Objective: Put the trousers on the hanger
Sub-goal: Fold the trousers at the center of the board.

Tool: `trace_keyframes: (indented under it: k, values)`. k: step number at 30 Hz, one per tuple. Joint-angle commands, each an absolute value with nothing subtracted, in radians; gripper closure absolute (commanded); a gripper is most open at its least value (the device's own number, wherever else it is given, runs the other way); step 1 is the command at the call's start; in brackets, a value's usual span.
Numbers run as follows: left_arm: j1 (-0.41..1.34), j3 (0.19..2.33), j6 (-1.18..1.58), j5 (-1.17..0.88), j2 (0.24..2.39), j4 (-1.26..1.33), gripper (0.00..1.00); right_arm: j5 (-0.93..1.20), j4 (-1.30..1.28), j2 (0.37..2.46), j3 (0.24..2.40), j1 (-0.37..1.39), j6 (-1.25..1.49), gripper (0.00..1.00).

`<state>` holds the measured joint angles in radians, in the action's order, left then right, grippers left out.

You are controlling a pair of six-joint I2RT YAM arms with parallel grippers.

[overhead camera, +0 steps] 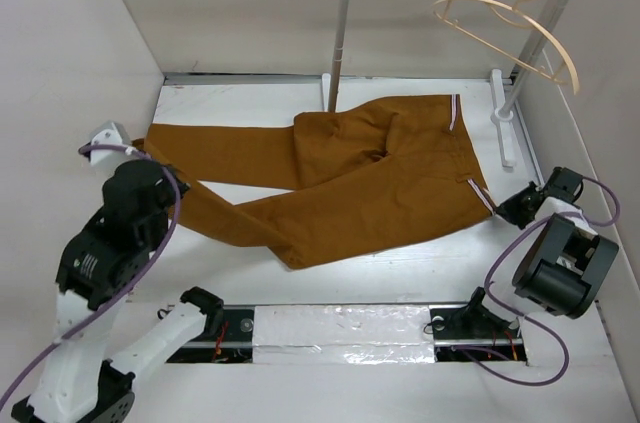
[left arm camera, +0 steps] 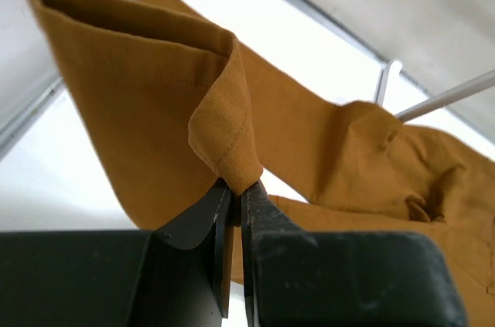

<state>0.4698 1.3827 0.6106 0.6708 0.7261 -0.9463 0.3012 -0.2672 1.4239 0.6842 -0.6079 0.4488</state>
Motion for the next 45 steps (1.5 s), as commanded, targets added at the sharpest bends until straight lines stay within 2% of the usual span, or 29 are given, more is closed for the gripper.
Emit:
trace_keyframes:
  k: [1, 5, 10, 14, 19, 24, 27, 33, 39, 45]
  values:
    - [0.472, 1.445, 0.689, 0.654, 0.761, -0.948, 1.0, 0.331, -0.219, 1.338, 0.675, -0.592, 0.5, 1.0]
    - [0.472, 1.54, 0.741, 0.684, 0.793, -0.999, 1.0, 0.298, -0.265, 1.208, 0.643, -0.592, 0.502, 1.0]
    - [0.472, 1.508, 0.732, 0.647, 0.709, -0.962, 1.0, 0.275, -0.287, 1.175, 0.62, -0.592, 0.503, 0.97]
    - [0.472, 1.499, 0.71, 0.661, 0.666, -0.98, 1.0, 0.247, -0.34, 1.131, 0.617, -0.592, 0.512, 1.0]
    - [0.472, 1.526, 0.637, 0.753, 0.638, -0.953, 1.0, 0.172, -0.484, 1.013, 0.638, -0.601, 0.541, 1.0]
    - [0.472, 1.546, 0.508, 0.793, 0.623, -0.803, 1.0, -0.047, -0.699, 0.931, 0.865, -0.601, 0.52, 1.0]
    - [0.503, 1.555, 0.531, 0.836, 0.632, -0.77, 1.0, -0.175, -0.799, 0.94, 1.021, -0.601, 0.499, 1.0]
    - [0.514, 1.554, 0.561, 0.821, 0.65, -0.707, 1.0, -0.354, -0.995, 0.937, 1.098, -0.574, 0.535, 1.0]
    - [0.538, 1.425, 0.561, 0.922, 0.572, -0.684, 1.0, -0.486, -1.121, 0.911, 1.242, -0.522, 0.557, 1.0]
    - [0.538, 1.21, 0.587, 0.976, 0.535, -0.655, 1.0, -0.428, -0.976, 0.968, 1.221, -0.512, 0.488, 1.0]
